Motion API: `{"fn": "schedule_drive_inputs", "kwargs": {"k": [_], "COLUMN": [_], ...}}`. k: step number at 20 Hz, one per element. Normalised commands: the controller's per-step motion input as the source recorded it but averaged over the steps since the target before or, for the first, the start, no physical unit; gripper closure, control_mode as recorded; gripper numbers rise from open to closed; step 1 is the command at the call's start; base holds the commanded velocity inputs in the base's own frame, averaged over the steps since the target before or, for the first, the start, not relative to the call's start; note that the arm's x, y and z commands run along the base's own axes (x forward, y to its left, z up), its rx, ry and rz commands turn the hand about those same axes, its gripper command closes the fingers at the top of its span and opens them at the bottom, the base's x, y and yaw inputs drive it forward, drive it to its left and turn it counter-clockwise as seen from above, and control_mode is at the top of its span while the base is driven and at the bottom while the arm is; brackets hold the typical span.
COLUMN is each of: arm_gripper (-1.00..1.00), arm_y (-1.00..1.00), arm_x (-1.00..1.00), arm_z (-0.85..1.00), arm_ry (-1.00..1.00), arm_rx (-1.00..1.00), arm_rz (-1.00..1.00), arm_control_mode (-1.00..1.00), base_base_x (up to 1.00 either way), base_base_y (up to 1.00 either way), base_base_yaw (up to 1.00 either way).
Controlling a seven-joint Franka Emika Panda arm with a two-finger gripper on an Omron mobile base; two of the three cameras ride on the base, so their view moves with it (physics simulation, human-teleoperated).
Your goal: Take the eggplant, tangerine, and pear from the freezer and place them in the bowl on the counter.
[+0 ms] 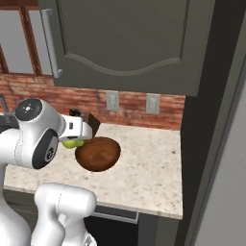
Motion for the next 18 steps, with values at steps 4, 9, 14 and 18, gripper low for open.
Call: {"fn": "schedule_drive_inputs", "kwargs": {"k": [4, 9, 14, 18], "arm_gripper": [1.00, 1.00, 1.00, 1.00], "arm_y": [0.00, 0.00, 0.00, 0.00], "arm_x": [0.23, 0.28, 0.27, 0.20], "arm_z": [-0.53, -0.50, -0.40, -0.41], "arm_ry": [0.00, 0.00, 0.00, 0.00], "arm_rx": [0.00, 0.00, 0.00, 0.00], "arm_rz": [0.00, 0.00, 0.00, 0.00], "arm_control_mode": [-1.00, -1.00, -1.00, -1.00], "base_base_x": [0.00, 0.00, 0.00, 0.00], "base_base_y": [0.00, 0.00, 0.00, 0.00], "base_base_yaw": [0.00, 0.00, 0.00, 0.00]}}
